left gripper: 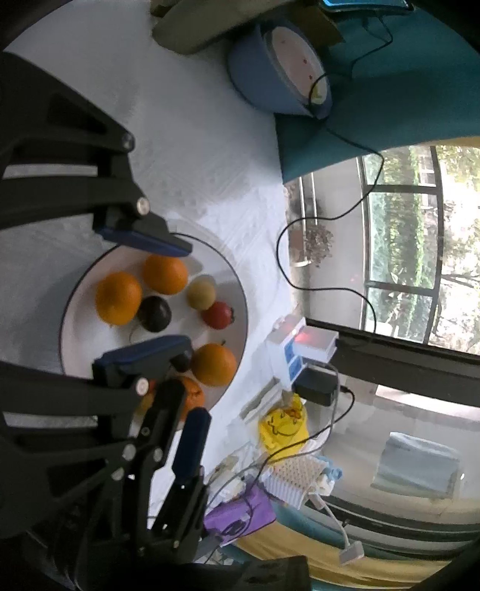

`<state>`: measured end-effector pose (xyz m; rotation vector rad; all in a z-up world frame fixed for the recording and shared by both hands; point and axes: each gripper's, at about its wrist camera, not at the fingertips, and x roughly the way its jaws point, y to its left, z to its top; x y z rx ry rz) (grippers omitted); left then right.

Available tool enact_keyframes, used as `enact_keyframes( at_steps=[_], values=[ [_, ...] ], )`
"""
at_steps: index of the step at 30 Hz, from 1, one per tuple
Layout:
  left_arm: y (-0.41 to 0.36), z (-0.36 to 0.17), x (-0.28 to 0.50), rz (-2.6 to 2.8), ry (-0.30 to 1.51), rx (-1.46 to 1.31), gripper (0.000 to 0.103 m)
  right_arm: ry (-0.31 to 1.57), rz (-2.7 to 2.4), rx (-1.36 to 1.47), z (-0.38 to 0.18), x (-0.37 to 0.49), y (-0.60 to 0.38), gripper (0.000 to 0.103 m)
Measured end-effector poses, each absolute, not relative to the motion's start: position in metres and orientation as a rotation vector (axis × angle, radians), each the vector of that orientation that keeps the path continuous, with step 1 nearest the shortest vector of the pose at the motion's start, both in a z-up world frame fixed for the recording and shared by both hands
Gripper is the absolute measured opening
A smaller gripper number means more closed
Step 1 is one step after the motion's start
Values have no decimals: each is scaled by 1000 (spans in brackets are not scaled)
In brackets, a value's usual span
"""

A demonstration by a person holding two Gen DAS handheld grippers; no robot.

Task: Organize fruits

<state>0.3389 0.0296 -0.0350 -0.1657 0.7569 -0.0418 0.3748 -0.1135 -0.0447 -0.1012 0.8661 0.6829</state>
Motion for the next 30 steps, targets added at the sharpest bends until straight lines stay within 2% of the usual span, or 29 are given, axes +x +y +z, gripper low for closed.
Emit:
enact_keyframes(
  at_steps=[30],
  values=[
    [17, 8, 228, -11, 635, -126, 47, 783, 640, -135, 2, 286, -137, 38]
  ],
)
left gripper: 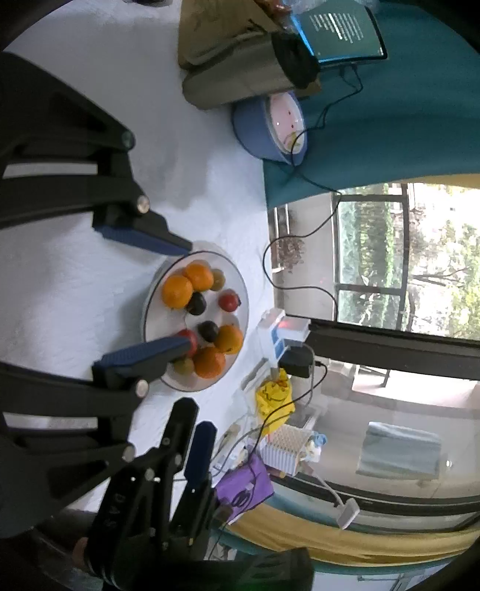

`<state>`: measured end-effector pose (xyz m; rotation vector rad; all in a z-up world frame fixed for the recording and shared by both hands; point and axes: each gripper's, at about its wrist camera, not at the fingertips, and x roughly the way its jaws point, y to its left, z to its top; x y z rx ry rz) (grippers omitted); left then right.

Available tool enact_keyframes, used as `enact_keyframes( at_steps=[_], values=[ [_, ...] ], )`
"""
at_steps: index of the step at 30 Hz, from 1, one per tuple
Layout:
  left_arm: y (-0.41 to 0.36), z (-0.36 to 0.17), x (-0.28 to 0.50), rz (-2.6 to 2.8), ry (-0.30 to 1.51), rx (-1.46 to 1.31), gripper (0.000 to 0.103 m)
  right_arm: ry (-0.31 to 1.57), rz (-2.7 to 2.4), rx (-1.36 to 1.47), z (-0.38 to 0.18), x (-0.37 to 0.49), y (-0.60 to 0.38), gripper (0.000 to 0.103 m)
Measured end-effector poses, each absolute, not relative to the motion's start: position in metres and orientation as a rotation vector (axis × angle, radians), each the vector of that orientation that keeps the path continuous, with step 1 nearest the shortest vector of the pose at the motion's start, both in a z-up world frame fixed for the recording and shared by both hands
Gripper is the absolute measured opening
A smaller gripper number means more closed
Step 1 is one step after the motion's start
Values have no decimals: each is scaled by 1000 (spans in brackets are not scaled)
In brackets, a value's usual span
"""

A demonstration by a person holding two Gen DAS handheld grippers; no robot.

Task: Organize fruits

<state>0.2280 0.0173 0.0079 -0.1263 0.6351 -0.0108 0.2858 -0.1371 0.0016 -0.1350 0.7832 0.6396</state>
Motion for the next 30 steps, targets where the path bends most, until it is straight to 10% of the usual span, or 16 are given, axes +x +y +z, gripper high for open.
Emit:
enact_keyframes(
  at_steps=[16, 26, 30],
  values=[
    [2, 27, 171, -23, 572, -125, 49, 713, 624, -143, 27, 236, -153, 38],
    [3, 43, 132, -15, 511, -141, 86, 653, 583, -134, 47, 200, -167, 40],
    [3, 52, 117, 11, 485, -124, 91, 603, 549, -140, 61, 183, -174, 83]
  ],
)
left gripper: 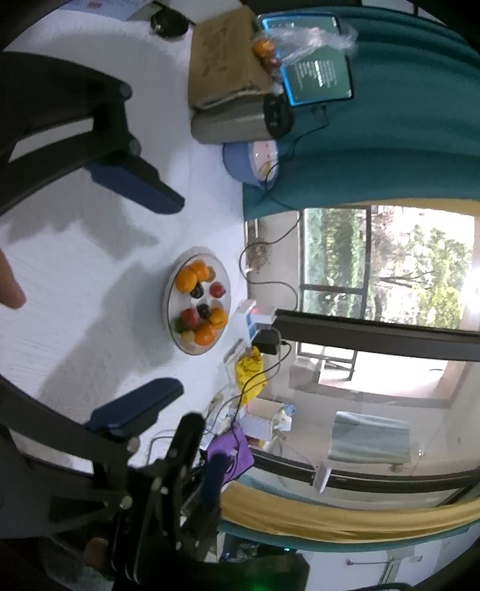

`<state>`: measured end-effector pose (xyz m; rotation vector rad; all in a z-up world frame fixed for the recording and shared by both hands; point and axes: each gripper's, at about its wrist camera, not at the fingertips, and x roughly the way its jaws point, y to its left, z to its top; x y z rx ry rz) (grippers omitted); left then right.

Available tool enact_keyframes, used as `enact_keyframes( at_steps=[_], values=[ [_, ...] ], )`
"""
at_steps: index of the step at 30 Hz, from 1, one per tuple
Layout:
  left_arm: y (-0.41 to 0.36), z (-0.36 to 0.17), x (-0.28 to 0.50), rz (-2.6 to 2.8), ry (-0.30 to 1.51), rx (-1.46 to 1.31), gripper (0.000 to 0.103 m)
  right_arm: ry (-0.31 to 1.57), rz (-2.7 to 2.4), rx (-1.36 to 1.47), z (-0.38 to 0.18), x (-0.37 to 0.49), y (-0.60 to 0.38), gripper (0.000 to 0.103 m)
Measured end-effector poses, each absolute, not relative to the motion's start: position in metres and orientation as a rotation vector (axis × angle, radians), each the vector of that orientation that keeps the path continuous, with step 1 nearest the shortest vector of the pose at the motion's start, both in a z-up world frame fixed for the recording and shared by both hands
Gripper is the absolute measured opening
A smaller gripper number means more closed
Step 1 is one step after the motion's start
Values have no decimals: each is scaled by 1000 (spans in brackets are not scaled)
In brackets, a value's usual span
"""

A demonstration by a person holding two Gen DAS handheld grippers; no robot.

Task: Organize fruits

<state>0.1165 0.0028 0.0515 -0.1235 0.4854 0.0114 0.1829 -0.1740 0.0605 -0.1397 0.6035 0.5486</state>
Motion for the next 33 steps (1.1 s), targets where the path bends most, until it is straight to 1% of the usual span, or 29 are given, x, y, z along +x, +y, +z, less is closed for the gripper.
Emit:
enact_keyframes(
  at_steps=[9, 14, 33],
  values=[
    [5, 76, 81, 65, 397, -91, 92, 529, 490, -138, 91, 150, -193, 83],
    [6, 83, 73, 102, 356, -71, 92, 510, 460, -131, 97, 142, -204, 83],
    [9, 83, 71, 108, 353, -88, 92, 524, 473, -113, 93, 143, -208, 83]
  ],
)
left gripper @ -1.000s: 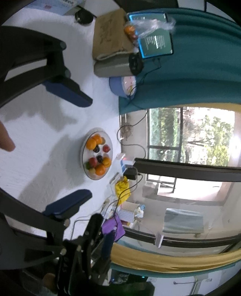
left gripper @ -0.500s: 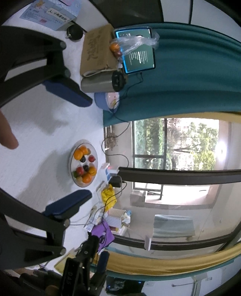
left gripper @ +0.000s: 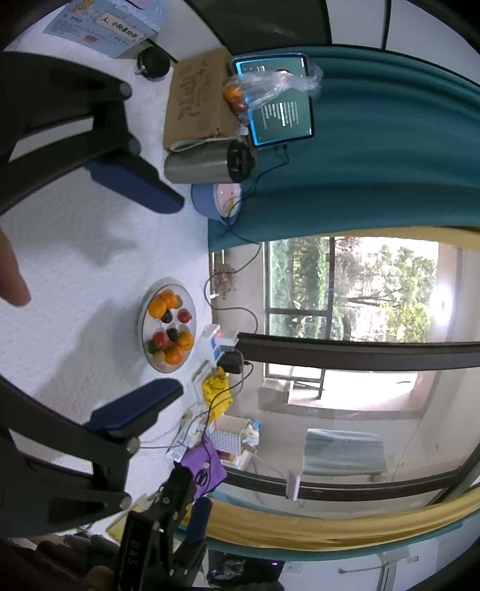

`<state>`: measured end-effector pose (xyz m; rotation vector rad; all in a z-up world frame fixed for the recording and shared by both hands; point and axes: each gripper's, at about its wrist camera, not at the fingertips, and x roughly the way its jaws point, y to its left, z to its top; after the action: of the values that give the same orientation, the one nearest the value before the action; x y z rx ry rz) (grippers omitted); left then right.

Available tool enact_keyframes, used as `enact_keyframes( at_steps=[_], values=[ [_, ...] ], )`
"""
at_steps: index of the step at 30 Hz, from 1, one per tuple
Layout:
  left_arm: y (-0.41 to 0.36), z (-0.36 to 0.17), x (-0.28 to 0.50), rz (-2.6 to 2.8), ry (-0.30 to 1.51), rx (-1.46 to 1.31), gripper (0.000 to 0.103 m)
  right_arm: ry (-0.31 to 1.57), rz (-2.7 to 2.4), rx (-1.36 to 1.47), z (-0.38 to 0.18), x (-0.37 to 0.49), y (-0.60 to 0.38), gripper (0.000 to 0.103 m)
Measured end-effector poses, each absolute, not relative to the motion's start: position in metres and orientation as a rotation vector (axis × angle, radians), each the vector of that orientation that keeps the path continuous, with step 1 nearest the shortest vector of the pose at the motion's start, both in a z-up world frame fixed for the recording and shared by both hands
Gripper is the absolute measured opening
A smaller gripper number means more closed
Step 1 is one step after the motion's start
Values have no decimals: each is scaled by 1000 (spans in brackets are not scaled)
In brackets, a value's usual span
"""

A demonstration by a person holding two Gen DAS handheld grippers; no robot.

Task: Organize fruits

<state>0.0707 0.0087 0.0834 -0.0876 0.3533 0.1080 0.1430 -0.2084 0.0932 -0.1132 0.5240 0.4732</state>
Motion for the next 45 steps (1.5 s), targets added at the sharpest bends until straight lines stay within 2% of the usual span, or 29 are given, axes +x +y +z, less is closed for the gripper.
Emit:
enact_keyframes(
  at_steps=[45],
  values=[
    [1, 86, 69, 102, 354, -80, 92, 518, 471, -110, 95, 142, -210, 83]
  ],
)
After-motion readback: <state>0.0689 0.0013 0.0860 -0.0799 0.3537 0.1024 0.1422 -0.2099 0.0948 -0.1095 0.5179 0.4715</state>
